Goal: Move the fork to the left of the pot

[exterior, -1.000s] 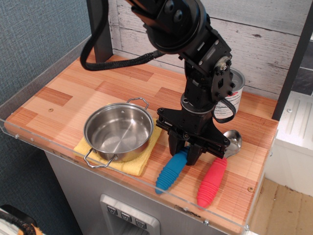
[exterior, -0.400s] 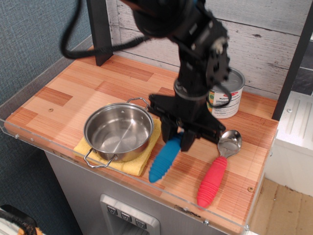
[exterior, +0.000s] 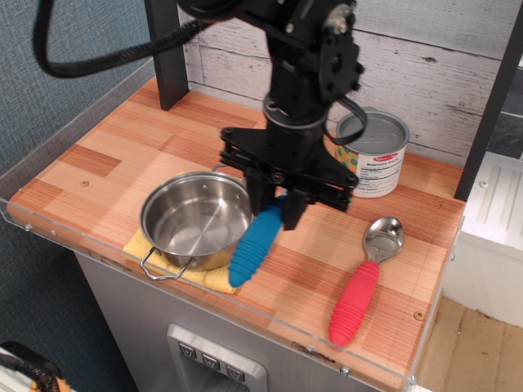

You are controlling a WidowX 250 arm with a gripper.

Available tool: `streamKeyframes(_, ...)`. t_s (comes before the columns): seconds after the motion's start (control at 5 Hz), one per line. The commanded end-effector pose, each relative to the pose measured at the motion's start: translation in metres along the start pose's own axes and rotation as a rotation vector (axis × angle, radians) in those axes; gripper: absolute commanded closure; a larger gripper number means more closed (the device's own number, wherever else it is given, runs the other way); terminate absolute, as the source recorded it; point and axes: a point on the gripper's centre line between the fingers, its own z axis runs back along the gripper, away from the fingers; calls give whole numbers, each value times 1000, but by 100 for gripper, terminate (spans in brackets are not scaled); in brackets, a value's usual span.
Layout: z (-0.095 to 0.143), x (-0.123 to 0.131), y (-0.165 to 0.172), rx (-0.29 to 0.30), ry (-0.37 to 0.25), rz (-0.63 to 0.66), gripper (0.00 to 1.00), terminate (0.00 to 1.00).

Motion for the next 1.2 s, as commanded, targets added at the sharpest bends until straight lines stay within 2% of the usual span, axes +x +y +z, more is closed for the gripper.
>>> streamKeyframes(0.0, 6, 0, 51, -1, 20, -9, 100, 0)
streamKeyframes(0.4, 5, -3, 110, 43, 19, 26, 100, 0)
streamKeyframes(0.6, -3, 4, 130, 64, 13, 28, 100, 0)
streamKeyframes(1.0, -19, 18, 154, 67, -1, -17, 100, 0)
